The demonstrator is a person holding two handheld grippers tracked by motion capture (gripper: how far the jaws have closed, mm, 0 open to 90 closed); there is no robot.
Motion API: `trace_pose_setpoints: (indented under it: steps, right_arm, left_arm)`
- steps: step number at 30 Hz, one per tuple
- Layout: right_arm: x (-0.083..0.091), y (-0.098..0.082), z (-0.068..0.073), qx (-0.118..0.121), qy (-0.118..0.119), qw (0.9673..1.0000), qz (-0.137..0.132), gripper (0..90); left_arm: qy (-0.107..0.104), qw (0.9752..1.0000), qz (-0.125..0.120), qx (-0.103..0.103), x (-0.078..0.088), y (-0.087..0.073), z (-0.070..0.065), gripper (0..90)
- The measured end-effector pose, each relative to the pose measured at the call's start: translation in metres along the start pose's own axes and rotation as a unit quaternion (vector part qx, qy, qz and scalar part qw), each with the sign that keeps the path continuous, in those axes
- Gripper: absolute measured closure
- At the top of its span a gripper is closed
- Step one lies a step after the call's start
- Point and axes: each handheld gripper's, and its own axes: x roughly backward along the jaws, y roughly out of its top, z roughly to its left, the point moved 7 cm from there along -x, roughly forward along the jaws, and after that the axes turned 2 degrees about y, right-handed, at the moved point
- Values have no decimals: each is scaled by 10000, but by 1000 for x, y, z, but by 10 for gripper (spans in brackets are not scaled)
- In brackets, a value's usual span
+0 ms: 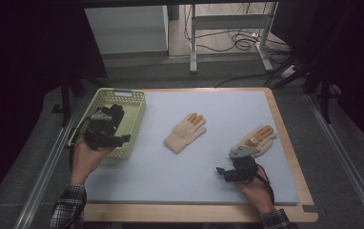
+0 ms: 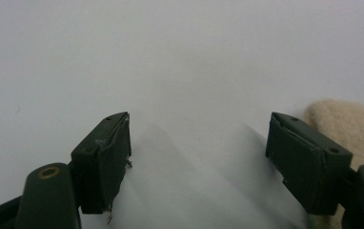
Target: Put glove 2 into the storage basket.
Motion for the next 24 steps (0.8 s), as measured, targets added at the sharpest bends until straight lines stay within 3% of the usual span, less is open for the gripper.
trace_pose_setpoints:
  steps: [4, 11, 13, 17, 19, 21, 22, 24]
  right_arm:
    - [0, 0, 0, -2, -3, 10000, 2, 231]
    - [0, 0, 0, -1, -4, 10000, 3, 231]
    - [0, 0, 0, -1, -3, 10000, 3, 231]
    - [0, 0, 0, -6, -1, 10000, 2, 231]
    - [0, 0, 0, -7, 2, 10000, 2, 231]
    - [0, 0, 0, -7, 2, 10000, 3, 231]
    - [0, 0, 0, -13, 5, 10000, 2, 231]
    - [0, 0, 0, -28, 10, 10000, -1, 231]
  left_arm:
    - [-66, 9997, -134, -180, 1, -1, -18, 244]
    - [-418, 9972, -368, -508, 1, -5, -57, 334]
    - [-493, 9965, -394, -541, 0, -6, -63, 318]
    - [-765, 9936, -430, -710, -11, -17, -94, 221]
    - [-710, 9930, -360, -872, -19, -24, -103, 172]
    - [-676, 9930, -332, -909, -22, -27, -106, 133]
    - [-665, 9927, -226, -976, -34, -36, -113, 112]
    - [-682, 9932, -176, -931, -44, -44, -117, 85]
